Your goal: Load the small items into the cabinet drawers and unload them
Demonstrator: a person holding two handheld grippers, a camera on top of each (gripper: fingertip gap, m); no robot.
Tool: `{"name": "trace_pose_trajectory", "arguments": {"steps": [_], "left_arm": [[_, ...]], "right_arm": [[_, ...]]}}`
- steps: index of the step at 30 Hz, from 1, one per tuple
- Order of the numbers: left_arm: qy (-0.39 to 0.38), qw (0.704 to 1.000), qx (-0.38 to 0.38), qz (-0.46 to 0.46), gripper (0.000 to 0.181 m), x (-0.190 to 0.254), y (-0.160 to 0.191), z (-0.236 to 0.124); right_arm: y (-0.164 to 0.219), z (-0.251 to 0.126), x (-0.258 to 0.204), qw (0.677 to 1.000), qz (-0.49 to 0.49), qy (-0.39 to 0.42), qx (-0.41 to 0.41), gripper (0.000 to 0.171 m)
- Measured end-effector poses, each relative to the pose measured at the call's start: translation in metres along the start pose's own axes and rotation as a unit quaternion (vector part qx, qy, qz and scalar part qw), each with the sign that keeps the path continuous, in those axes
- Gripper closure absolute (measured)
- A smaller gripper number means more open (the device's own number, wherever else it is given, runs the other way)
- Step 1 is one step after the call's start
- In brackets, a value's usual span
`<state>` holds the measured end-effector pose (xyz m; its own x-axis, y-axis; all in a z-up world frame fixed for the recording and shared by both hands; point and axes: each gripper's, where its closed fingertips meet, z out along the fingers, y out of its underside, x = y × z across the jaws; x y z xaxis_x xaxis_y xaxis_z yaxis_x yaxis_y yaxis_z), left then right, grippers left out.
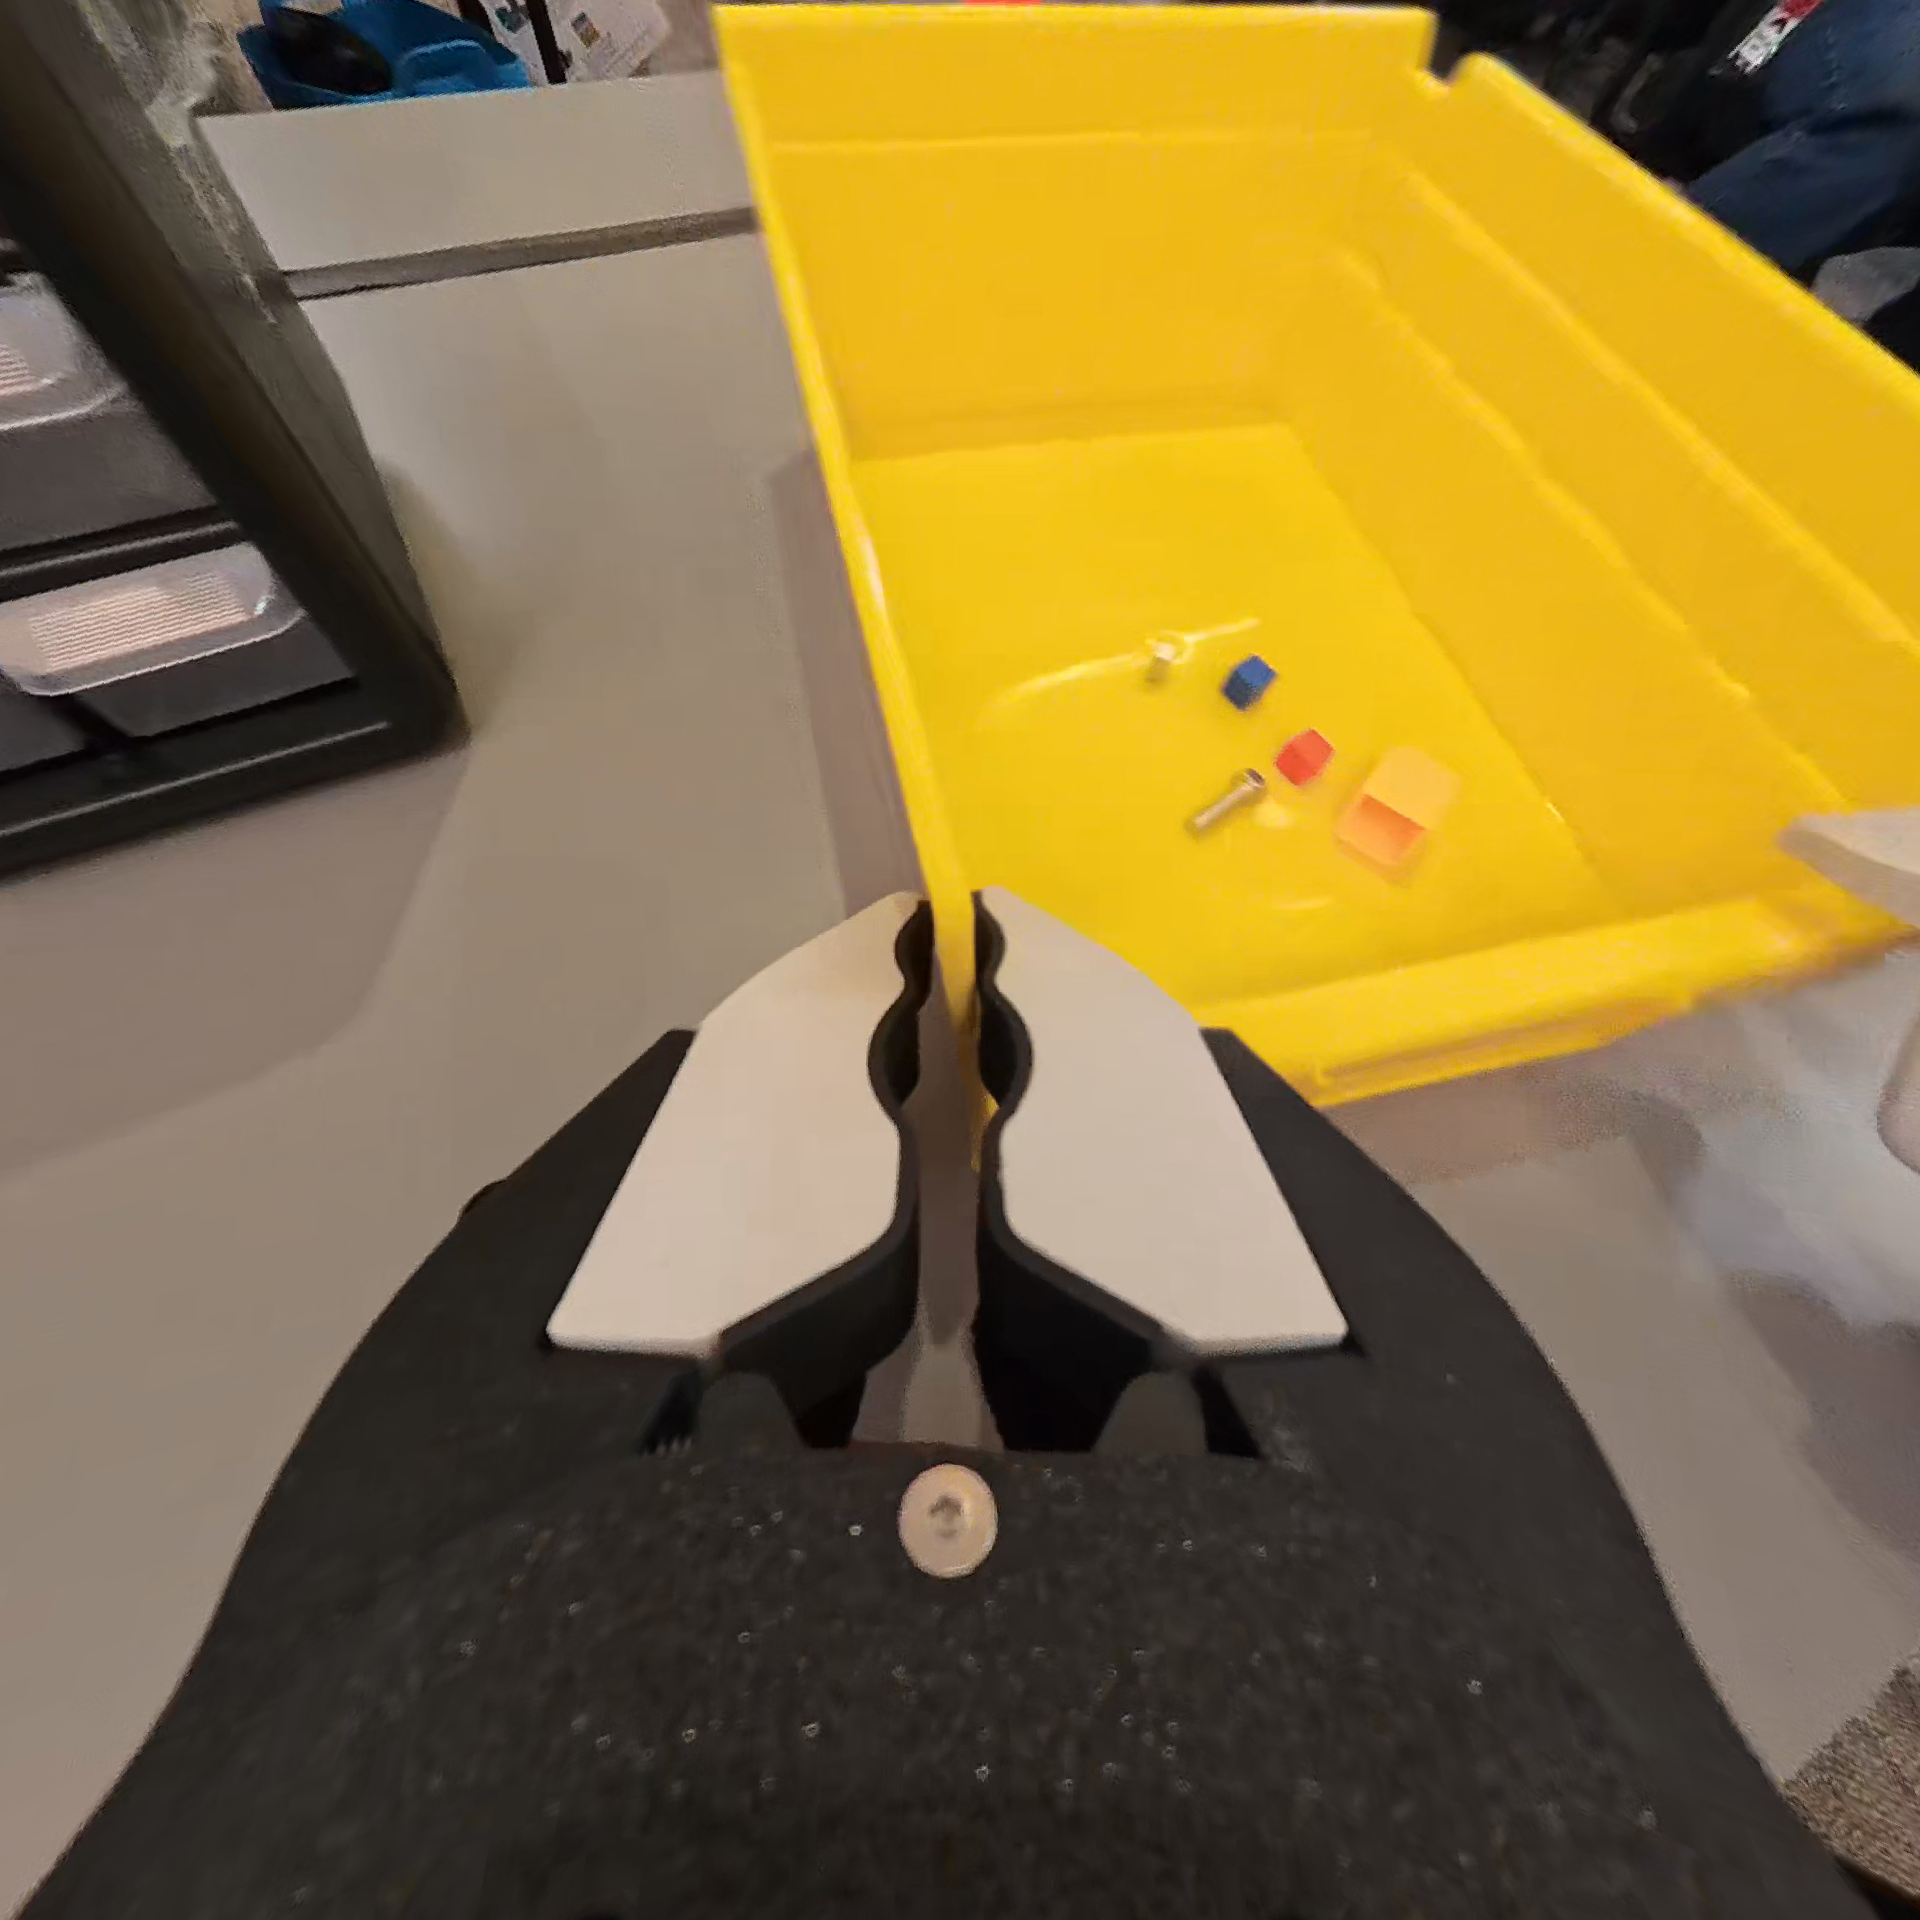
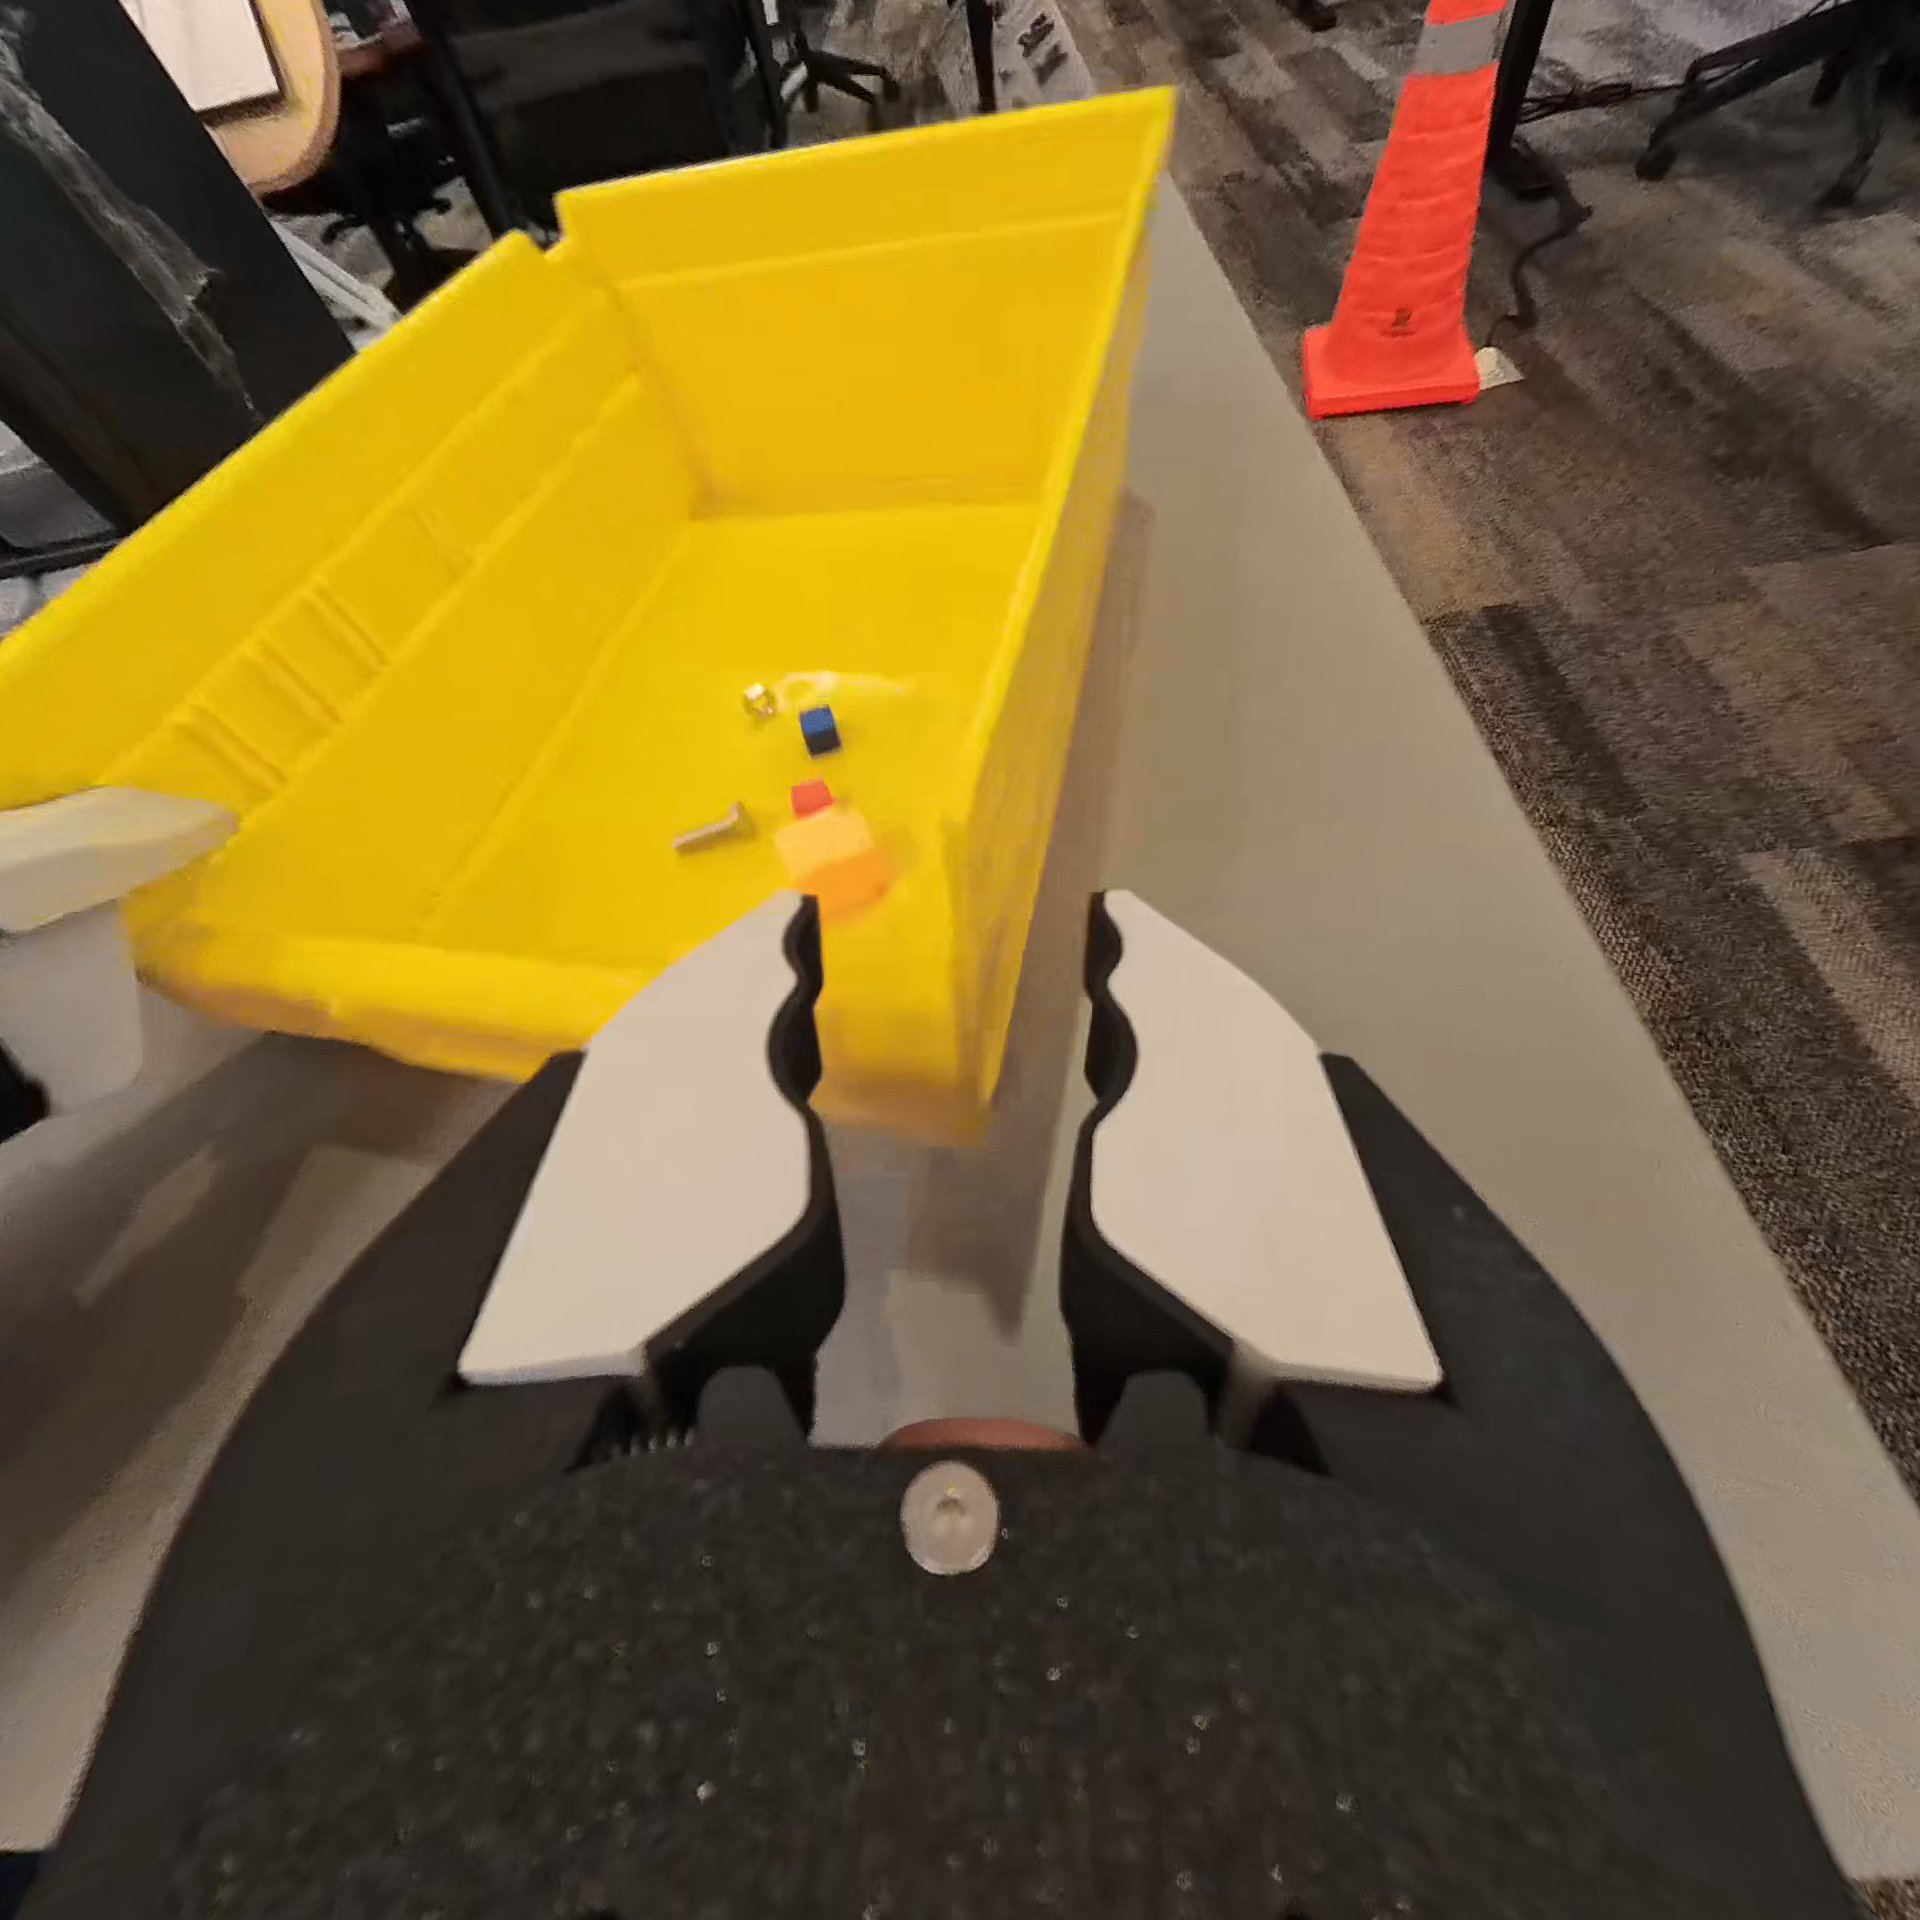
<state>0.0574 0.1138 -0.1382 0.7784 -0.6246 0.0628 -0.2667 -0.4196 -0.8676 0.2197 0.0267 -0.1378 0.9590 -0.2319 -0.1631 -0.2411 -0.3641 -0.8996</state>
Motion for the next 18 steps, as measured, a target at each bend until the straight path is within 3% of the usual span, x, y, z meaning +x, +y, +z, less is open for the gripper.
{"name": "trace_pose_trajectory", "arguments": {"steps": [2, 3, 4, 5, 8, 12, 18], "left_arm": [[0.012, 1.000, 0.001, 0.007, 0.177, 0.000, 0.004, -0.011], [0.016, 1.000, -0.003, 0.014, 0.177, 0.001, 0.007, -0.017], [0.011, 1.000, -0.005, 0.025, 0.178, 0.000, 0.009, -0.025], [0.014, 0.999, 0.002, 0.037, 0.178, -0.001, 0.009, -0.035], [0.030, 0.998, 0.003, 0.062, 0.179, -0.005, 0.018, -0.073], [0.019, 0.997, 0.014, 0.074, 0.179, -0.033, 0.035, -0.139], [-0.080, 0.996, 0.014, 0.045, 0.179, -0.116, 0.078, -0.221]], "right_arm": [[0.004, -0.003, -0.013, 1.000, 0.002, -0.012, -0.010, 0.125], [0.007, -0.013, -0.013, 0.999, 0.024, 0.008, -0.020, 0.135], [0.008, -0.027, -0.011, 0.998, 0.037, 0.040, -0.022, 0.157], [0.007, -0.041, -0.017, 0.998, 0.034, 0.056, -0.024, 0.160], [0.016, -0.087, -0.045, 0.995, 0.033, 0.092, -0.018, 0.161], [0.039, -0.126, -0.101, 0.998, -0.006, 0.068, -0.016, 0.160], [0.066, -0.118, -0.202, 0.998, -0.042, -0.025, -0.033, 0.162]]}}
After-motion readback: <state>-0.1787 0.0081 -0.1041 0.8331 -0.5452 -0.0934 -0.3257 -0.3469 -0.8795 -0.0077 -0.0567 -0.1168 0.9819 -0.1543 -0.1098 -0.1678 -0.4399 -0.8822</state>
